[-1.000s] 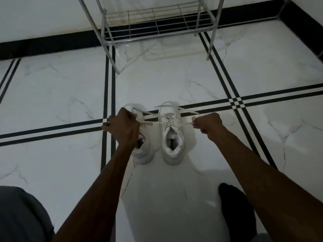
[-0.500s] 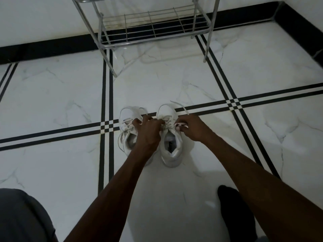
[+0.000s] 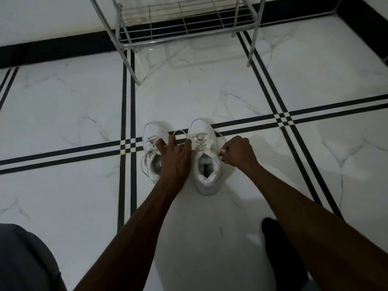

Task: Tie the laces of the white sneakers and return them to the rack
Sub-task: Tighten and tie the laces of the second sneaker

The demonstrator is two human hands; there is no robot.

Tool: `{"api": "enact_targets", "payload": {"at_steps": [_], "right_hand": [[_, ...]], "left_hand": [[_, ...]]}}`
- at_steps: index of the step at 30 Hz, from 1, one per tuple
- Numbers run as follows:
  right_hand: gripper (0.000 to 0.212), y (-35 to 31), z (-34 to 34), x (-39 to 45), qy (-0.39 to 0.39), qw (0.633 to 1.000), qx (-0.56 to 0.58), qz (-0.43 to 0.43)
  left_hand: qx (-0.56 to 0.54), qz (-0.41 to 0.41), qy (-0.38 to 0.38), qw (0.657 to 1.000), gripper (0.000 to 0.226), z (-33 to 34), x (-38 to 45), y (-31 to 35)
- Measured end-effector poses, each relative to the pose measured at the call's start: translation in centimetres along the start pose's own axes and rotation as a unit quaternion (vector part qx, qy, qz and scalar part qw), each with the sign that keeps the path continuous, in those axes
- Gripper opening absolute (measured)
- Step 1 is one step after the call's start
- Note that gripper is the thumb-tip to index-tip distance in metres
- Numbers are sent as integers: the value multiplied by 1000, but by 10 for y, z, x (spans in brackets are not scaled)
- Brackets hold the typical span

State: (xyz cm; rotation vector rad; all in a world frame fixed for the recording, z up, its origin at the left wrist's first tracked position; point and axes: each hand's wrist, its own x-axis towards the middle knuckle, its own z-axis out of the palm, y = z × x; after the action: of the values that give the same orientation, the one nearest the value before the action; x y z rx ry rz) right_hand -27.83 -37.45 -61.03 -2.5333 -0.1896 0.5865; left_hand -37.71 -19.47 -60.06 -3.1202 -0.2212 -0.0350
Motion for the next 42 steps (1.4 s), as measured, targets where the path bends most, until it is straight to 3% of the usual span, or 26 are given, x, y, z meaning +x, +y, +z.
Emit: {"api": "enact_targets", "payload": {"at_steps": [4, 7, 12, 16, 19, 22, 24, 26, 28, 30, 31, 34, 38, 42], "right_hand": [[18, 0, -10, -4, 17, 996, -35, -78], [25, 0, -11, -8, 0, 992, 19, -122], [10, -5, -7, -8, 55, 983, -32, -170], [14, -5, -1, -13, 84, 980, -90, -157], [16, 0, -5, -7, 24, 990, -27, -138], [19, 0, -21, -5, -99, 982, 141, -78], [26, -11, -30, -9, -147, 930, 336, -35], [32, -25, -37, -10, -164, 873, 458, -29], [37, -35, -39, -6, -169, 840, 514, -34], [29, -41, -40, -1, -149, 841, 519, -35], [26, -43, -39, 0, -137, 852, 504, -39], [27, -42, -33, 5, -118, 891, 435, -61], [40, -42, -26, 10, -135, 903, 403, -58], [24, -49, -24, 12, -84, 908, 411, 9]], "left_hand": [[-32, -3, -21, 999, 44, 2, 2, -3], [-18, 4, -27, 999, 35, 4, 1, 3], [-26, -19, -15, 999, 38, -3, 2, 2], [-52, -35, -20, 998, 25, -6, 3, 5], [-152, -24, -16, 988, 16, 0, 3, -7], [-347, -29, -6, 937, 21, -12, 5, -19], [-452, -68, -6, 890, 31, -26, 10, -18], [-574, -117, -40, 810, 36, -37, 18, -11], [-661, -147, -63, 734, 37, -39, 27, -5], [-712, -166, -57, 679, 33, -37, 32, -1], [-722, -171, -53, 668, 31, -33, 33, 1], [-708, -168, -48, 684, 25, -17, 34, 5], [-666, -128, -40, 734, 24, -13, 34, 4], [-606, -55, -30, 793, 31, -18, 36, 2]]}}
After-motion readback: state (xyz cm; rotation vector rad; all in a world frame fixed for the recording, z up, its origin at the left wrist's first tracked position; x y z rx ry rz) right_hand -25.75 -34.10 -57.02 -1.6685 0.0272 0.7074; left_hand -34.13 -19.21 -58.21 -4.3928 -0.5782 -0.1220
